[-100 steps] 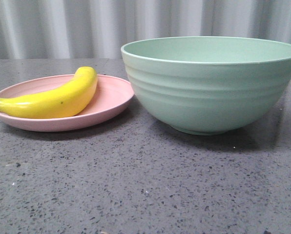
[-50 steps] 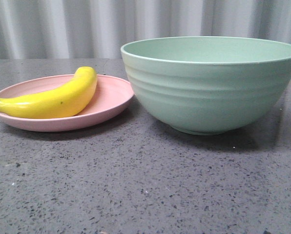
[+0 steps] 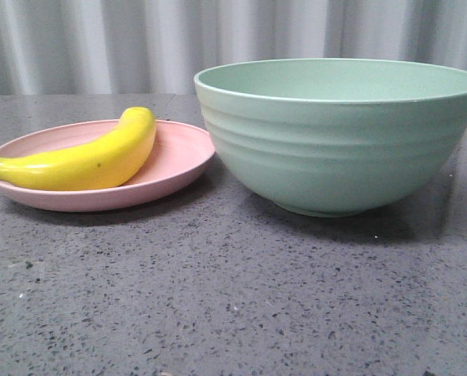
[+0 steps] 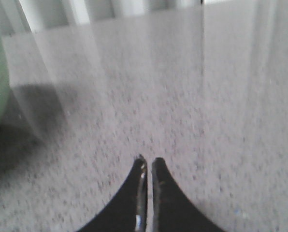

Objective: Transfer banana from pink plate to green bowl

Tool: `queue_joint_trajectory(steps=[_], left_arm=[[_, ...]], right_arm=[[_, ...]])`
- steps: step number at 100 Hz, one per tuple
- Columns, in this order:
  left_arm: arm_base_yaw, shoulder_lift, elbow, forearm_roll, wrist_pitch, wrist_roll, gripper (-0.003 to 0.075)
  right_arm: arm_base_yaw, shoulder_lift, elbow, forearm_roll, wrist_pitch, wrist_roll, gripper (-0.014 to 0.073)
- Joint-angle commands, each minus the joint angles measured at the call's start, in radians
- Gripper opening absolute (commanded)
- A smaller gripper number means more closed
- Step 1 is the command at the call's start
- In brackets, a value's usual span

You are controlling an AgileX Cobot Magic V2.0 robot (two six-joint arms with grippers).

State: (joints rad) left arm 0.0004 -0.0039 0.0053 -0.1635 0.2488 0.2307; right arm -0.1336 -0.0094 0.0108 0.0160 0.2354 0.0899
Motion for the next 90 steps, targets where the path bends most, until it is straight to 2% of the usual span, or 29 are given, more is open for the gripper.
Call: queue_joint_trajectory(steps=[1, 53, 90], left_arm=[[0.000, -0.020, 0.006, -0.032, -0.087, -0.002, -0.0020], [0.000, -0.020, 0.006, -0.113, -0.249, -0.002, -0.0020], [0.000, -0.020, 0.006, -0.113, -0.249, -0.002, -0.0020]], right_arm=[[-0.006, -0.019, 0.023, -0.005, -0.131, -0.006, -0.0062], [-0.006, -0.019, 0.023, -0.005, -0.175, -0.006, -0.0062], [-0.006, -0.019, 0.023, -0.005, -0.173, -0.006, -0.0062]])
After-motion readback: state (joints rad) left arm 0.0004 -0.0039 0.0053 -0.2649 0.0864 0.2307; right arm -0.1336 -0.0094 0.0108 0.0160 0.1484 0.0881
